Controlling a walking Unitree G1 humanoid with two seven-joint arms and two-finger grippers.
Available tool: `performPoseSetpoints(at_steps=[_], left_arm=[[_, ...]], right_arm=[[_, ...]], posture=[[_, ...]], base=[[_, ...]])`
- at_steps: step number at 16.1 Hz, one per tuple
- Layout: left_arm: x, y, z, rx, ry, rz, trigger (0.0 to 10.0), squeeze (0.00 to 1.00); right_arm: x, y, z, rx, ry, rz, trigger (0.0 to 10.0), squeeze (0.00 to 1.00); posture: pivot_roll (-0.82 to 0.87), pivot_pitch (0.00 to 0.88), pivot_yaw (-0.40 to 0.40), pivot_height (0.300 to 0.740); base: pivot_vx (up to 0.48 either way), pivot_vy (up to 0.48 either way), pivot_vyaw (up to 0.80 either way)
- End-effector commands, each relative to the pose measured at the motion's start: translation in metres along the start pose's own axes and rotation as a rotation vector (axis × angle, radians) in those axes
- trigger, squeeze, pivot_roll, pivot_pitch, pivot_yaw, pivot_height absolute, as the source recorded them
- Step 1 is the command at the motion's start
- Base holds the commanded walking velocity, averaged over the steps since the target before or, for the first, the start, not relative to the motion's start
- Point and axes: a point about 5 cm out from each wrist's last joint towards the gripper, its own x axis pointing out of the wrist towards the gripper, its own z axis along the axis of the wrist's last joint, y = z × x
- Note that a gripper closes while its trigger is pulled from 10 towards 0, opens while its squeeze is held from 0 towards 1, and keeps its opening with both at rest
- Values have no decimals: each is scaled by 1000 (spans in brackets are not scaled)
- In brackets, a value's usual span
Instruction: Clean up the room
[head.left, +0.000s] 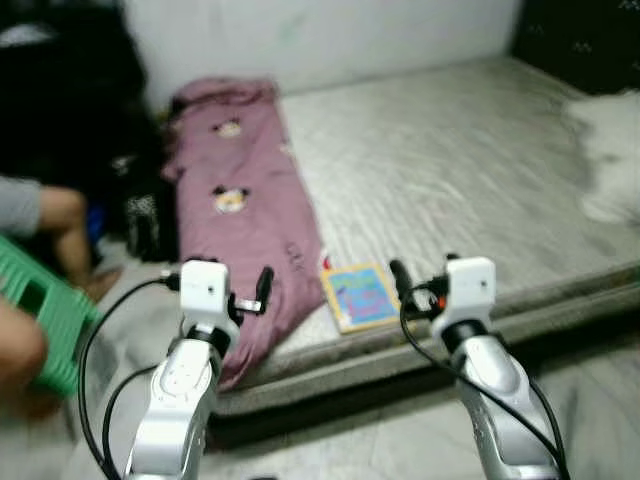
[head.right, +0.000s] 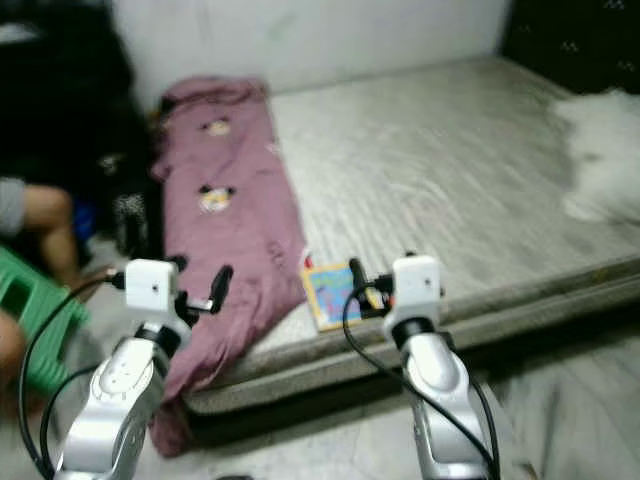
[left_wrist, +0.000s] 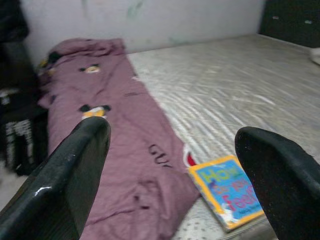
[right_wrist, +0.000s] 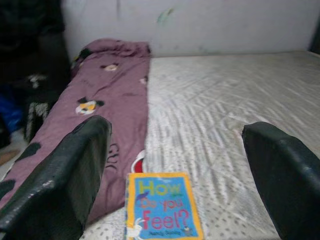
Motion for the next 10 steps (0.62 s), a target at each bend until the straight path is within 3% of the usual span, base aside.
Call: performPoseSetpoints(at_steps=[1,5,7,10], left_arm=[[-1,11,1,8,2,31,10000,0],[-3,10,-2,-12,7,39,10000,0],[-13,15,-6,-46,13,107,10000,0],[-14,20,-3,-41,-23,133,10000,0]], right_arm=[[4,9,2,17,-12,32,10000,0],[5,7,-5,15,2,35,10000,0],[13,15,-15,8,57,88,10000,0],[18,22,-14,-5,40,143,10000,0]], posture=[[-37,0,56,740],[-9,0,29,740],[27,0,-23,740],[36,0,-44,740]], base=[[0,0,800],[0,0,603],[0,0,0],[0,0,0]])
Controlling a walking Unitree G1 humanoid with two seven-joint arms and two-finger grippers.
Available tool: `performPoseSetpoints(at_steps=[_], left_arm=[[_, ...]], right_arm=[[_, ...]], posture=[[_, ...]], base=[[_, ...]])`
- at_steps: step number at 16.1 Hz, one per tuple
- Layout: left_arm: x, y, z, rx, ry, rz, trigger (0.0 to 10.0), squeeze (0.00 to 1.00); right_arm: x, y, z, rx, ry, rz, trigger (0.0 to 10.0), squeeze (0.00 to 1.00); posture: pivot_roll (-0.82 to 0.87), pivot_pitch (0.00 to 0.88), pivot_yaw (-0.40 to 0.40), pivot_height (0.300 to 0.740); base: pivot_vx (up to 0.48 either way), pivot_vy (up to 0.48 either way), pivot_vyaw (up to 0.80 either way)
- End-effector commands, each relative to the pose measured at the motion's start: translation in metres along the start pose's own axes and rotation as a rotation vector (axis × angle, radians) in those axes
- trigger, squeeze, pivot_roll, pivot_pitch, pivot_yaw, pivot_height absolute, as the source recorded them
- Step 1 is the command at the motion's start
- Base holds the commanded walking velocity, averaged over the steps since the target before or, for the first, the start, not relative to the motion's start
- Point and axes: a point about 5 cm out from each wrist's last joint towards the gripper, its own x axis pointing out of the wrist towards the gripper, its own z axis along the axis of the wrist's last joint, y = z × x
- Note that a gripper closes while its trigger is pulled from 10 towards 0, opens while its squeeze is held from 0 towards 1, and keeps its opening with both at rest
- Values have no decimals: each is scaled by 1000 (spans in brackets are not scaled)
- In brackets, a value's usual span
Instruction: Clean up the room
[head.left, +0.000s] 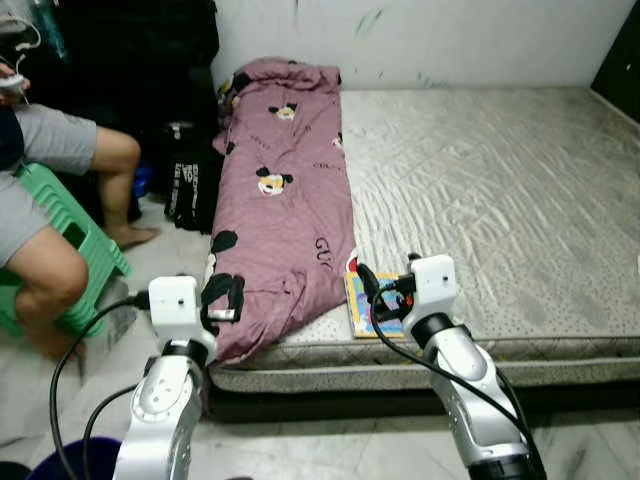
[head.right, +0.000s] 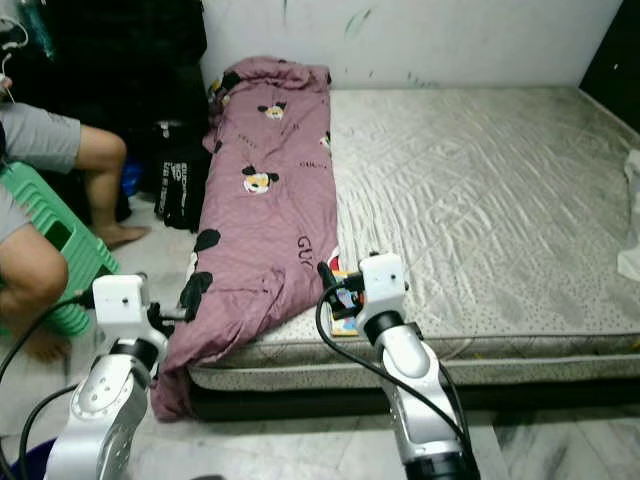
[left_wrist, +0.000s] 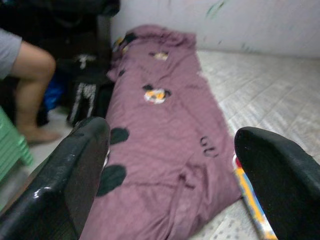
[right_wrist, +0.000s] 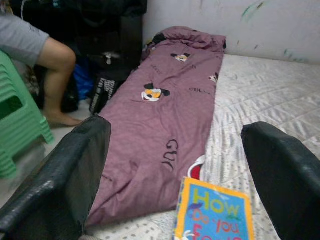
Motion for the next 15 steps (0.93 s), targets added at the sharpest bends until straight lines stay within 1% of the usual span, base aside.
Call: performPoseSetpoints(at_steps=[1,2,4,5,6,7,8,9,10,11,12,13,15], left_arm=[[0,2,6,9,-28,5,10000,0],[1,3,7,16,-32,-2,10000,0],[-1,4,-1,39,-19,-23,10000,0],[5,3,-8,42,2,-29,10000,0],[12,1,-11,29,15,-34,10000,0],[18,-2,-6,32,5,-53,10000,0],[19,-3,-2,32,1,-61,10000,0],[22,-5,12,20,-20,-87,10000,0],[23,-3,10,34,-23,-99,10000,0],[24,1,1,60,-9,-89,10000,0],[24,2,-3,72,-1,-81,10000,0],[19,3,-2,55,-1,-56,10000,0],[16,-2,-1,76,-2,-92,10000,0]], right_arm=[[-1,3,-3,-1,12,17,10000,0],[-4,6,-4,8,7,25,10000,0],[-10,8,-16,32,41,3,10000,0],[-9,9,-24,26,70,5,10000,0],[-9,9,-31,22,92,14,10000,0],[-8,9,-30,17,92,16,10000,0],[-8,8,-26,15,83,17,10000,0],[-6,3,-11,-16,37,-2,10000,0],[-4,-2,-12,-21,44,-43,10000,0],[-1,-3,-17,-25,66,-57,10000,0],[-1,-3,-21,-34,79,-60,10000,0],[-3,-4,-15,7,58,-84,10000,0],[-2,-3,-7,-36,13,-75,10000,0]], posture=[[34,0,-42,740],[27,0,-27,740],[7,0,-10,740],[-6,0,-4,740],[-6,0,-1,740],[-4,0,13,740],[-4,0,19,740],[0,0,24,740],[2,0,30,740],[-1,0,27,740],[-2,0,26,740],[6,0,33,740],[-1,0,46,740]], base=[[0,0,0],[0,0,0],[0,0,0],[0,0,0],[0,0,0],[0,0,0],[0,0,0],[0,0,0],[0,0,0],[0,0,0],[0,0,0],[0,0,0],[0,0,0]])
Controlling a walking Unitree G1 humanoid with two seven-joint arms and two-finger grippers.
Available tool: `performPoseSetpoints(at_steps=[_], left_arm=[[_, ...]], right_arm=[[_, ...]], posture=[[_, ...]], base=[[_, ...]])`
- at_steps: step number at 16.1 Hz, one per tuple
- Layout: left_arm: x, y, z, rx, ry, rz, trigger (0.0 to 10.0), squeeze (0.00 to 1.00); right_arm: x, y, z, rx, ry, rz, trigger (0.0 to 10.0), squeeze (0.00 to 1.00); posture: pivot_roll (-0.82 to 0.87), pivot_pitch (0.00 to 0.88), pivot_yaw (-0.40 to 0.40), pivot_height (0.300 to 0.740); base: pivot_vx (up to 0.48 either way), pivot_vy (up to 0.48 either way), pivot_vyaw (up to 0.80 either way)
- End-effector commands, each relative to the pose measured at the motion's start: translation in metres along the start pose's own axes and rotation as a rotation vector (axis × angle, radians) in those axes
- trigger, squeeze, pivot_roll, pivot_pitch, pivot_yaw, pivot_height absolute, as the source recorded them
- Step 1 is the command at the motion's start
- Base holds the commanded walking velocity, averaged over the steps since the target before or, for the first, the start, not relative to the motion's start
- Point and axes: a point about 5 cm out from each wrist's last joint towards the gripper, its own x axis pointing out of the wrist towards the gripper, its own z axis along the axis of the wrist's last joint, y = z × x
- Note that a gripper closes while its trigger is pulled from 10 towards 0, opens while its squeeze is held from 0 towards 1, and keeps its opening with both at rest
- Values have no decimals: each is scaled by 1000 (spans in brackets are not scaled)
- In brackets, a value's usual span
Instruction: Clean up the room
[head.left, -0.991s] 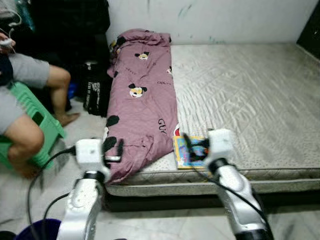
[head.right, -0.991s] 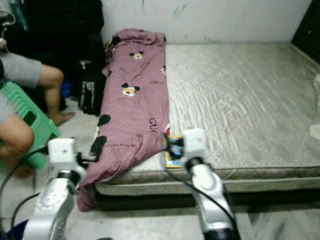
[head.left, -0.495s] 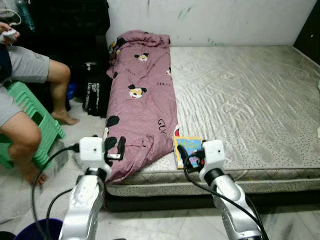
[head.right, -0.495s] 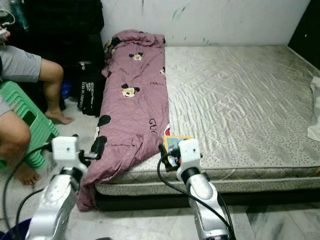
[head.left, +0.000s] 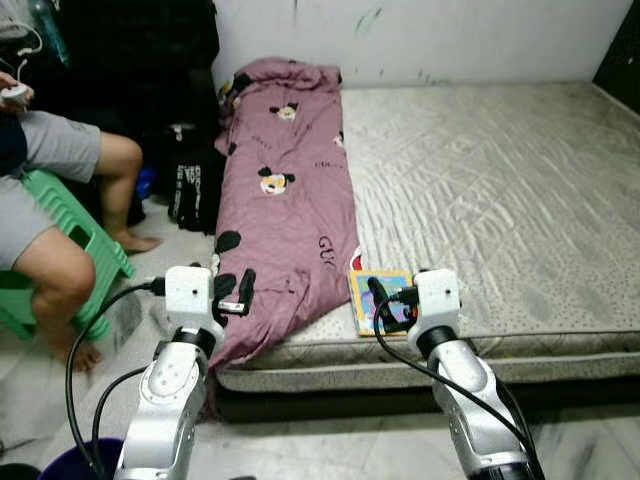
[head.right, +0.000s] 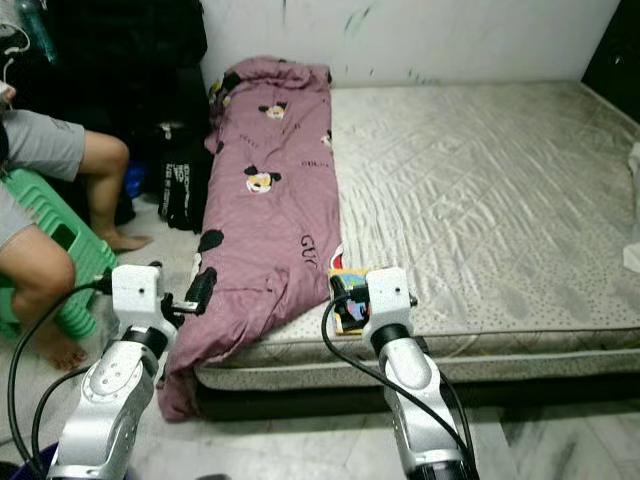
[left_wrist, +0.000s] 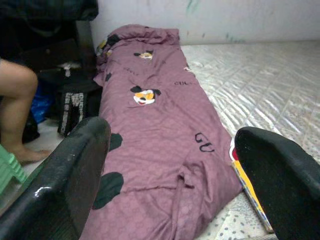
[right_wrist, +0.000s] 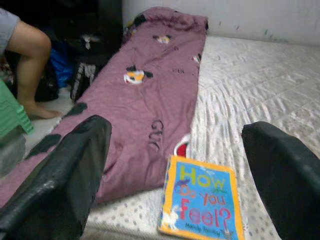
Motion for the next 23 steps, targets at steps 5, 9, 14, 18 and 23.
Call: performPoseSetpoints(at_steps=[5,9,14,18,23], left_arm=[[13,7,4,52,-20,13,10000,0],[18,-10,-3,19,4,-55,10000,0],[19,-12,2,-2,-19,-64,10000,0],[13,-9,2,-1,-20,-48,10000,0],[12,-7,4,6,-20,-29,10000,0]], right_arm=[[-4,-7,12,-12,-46,-45,10000,0],[-21,-25,0,-27,-3,-160,10000,0],[-13,-15,10,6,-39,-107,10000,0],[-11,-12,8,52,-22,-93,10000,0],[-6,-11,7,58,-29,-106,10000,0]], posture=[[-48,0,74,740],[-104,0,102,740],[-76,0,72,740],[-45,0,50,740],[0,0,57,740]], base=[[0,0,0],[0,0,0],[0,0,0],[0,0,-350],[0,0,0]])
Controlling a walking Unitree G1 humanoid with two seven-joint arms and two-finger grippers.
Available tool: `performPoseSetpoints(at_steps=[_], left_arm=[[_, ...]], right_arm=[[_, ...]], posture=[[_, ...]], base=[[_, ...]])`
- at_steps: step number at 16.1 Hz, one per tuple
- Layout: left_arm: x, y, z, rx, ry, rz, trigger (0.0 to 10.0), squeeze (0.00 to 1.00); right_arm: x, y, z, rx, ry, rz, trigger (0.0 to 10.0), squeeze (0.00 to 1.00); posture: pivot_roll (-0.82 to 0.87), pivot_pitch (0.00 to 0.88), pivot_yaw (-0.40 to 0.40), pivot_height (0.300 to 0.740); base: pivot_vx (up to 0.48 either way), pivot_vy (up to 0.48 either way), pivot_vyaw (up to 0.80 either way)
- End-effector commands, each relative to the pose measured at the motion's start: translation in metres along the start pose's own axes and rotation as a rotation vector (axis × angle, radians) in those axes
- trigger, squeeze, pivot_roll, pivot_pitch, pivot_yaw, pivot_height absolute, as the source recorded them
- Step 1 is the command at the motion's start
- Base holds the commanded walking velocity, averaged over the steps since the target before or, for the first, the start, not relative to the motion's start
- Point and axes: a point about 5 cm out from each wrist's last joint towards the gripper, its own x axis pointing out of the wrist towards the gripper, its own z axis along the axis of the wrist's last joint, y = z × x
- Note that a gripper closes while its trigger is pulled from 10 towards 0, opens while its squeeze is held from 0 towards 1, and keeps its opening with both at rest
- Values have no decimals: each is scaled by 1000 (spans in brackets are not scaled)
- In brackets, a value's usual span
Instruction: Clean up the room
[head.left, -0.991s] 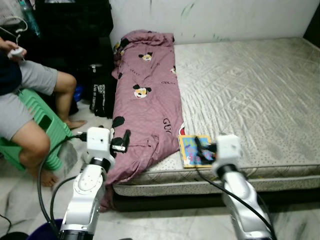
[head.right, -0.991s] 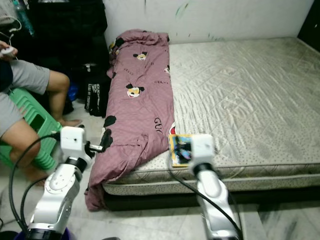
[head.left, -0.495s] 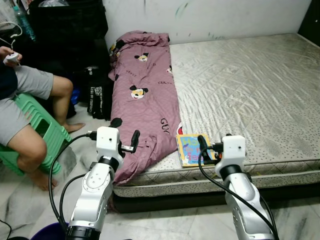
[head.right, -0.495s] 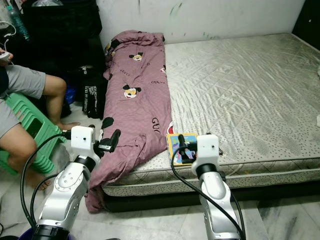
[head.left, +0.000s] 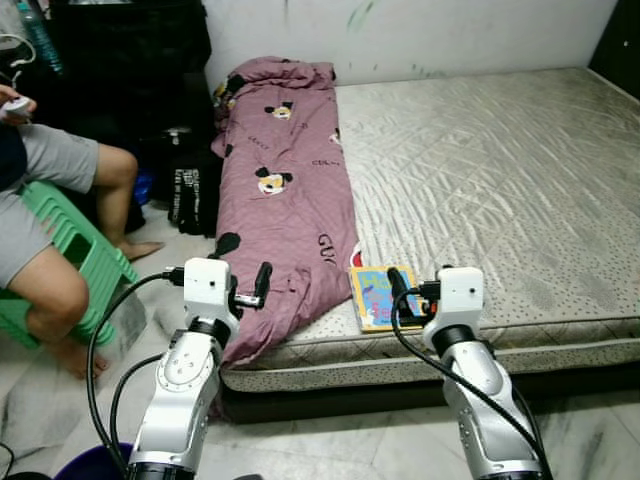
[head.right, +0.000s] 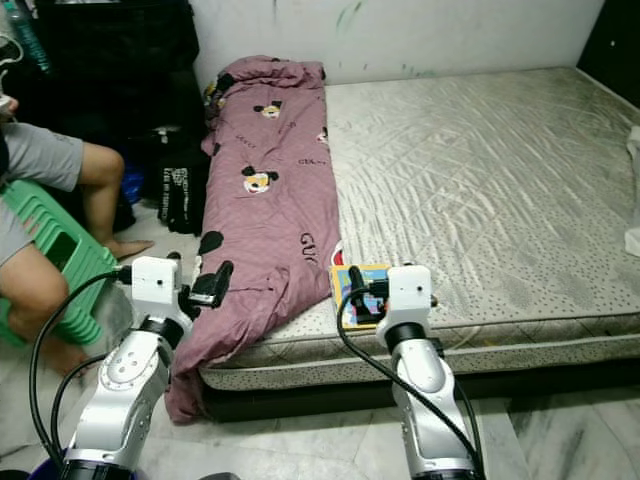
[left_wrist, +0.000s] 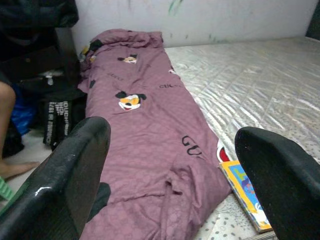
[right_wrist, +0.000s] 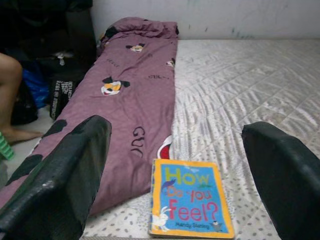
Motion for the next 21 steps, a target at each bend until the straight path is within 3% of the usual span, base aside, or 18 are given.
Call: performPoseSetpoints(at_steps=[1,6,8,21], left_arm=[[0,3,6,10,-13,23,10000,0],[-8,7,4,3,-7,66,10000,0],[-6,8,7,1,-12,76,10000,0],[1,2,12,-12,-24,12,10000,0]], right_arm=[[4,4,1,9,-4,1,10000,0],[10,14,2,-25,-9,59,10000,0],[11,16,2,-22,-9,70,10000,0],[11,6,4,-8,-24,7,10000,0]], posture=[[19,0,48,740],[44,0,14,740],[39,0,21,740],[8,3,37,740]], base=[[0,0,0],[0,0,0],[0,0,800],[0,0,62]])
